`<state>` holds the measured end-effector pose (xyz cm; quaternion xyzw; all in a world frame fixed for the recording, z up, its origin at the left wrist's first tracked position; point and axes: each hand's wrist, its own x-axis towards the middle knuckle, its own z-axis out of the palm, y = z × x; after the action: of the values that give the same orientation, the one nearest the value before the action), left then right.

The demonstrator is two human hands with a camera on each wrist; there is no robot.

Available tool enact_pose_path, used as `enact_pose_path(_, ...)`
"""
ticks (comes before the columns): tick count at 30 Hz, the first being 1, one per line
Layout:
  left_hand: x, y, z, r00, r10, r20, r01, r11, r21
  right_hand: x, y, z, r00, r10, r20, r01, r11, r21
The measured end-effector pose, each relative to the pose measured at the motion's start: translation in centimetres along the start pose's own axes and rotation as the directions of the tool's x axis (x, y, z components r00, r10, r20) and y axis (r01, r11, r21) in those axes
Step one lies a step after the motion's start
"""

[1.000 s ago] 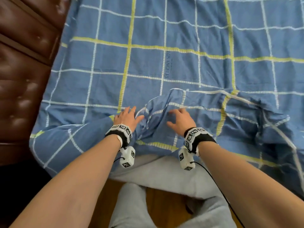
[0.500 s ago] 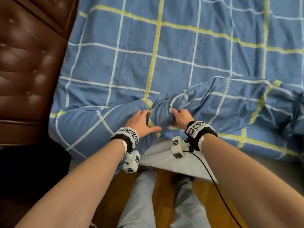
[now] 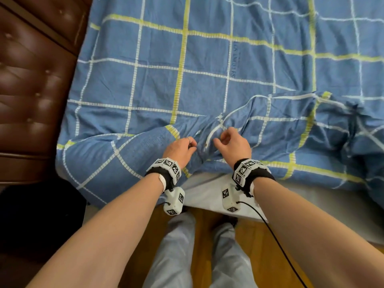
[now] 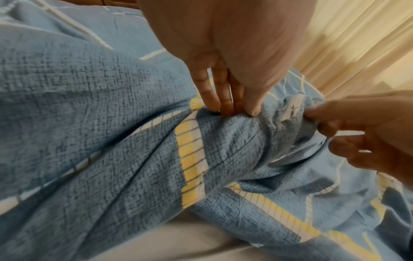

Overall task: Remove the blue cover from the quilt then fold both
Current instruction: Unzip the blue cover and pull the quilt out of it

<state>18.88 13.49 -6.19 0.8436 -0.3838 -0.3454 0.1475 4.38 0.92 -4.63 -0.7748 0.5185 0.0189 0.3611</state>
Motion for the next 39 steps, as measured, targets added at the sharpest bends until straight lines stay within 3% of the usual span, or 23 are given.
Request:
enact_pose_path(3, -0.4, -0.2, 0.7, 1.000, -0.013, -0.002, 0.012, 0.993, -0.118, 0.0, -0.9, 0.9, 0.995, -0.068, 0.074, 0.068, 0.998, -0.008)
enact_pose_path(6, -0.8, -0.6, 0.8, 1.000, -0.021, -0.021, 0.014, 0.961, -0.276, 0.5, -1.2, 1.4, 0.981, -0.022, 0.194, 0.015, 0.999, 0.038)
enact_pose_path(10, -1.2, -0.5, 0.9, 0.998, -0.059, -0.009, 0.053, 0.941, -0.334, 0.3, -1.2, 0.8, 0.941, -0.007, 0.339, -0.085, 0.963, 0.255)
enact_pose_path(13, -1.0, 0.3, 0.4, 1.000, 0.003, 0.009, 0.001, 0.940, -0.341, -0.1, -1.3, 0.0, 0.950, -0.042, 0.310, -0.093, 0.908, 0.408)
enact_pose_path(18, 0.3, 1.0, -0.2, 0.995, 0.067, 0.075, -0.049, 0.975, -0.217, -1.0, 0.0, 0.3, 0.950, -0.076, 0.301, -0.086, 0.868, 0.490)
enact_pose_path(21, 0.6, 1.1, 0.3, 0.991, 0.072, 0.111, -0.039, 0.961, -0.274, -1.3, 0.7, 0.9, 0.949, -0.051, 0.311, -0.135, 0.826, 0.547)
enact_pose_path(25, 0.9, 1.2, 0.5, 0.996, 0.055, 0.071, -0.029, 0.945, -0.325, -1.6, 1.2, 1.9, 0.963, -0.020, 0.269, -0.157, 0.771, 0.617)
enact_pose_path(34, 1.4, 1.4, 0.3, 0.995, 0.037, 0.088, -0.015, 0.971, -0.239, -1.1, 1.6, 2.9, 0.972, 0.081, 0.219, -0.189, 0.822, 0.537)
enact_pose_path(39, 1.5, 1.6, -0.1, 0.998, -0.018, 0.061, 0.033, 0.964, -0.262, -1.9, 1.7, 2.1, 0.962, 0.164, 0.216, -0.261, 0.778, 0.572)
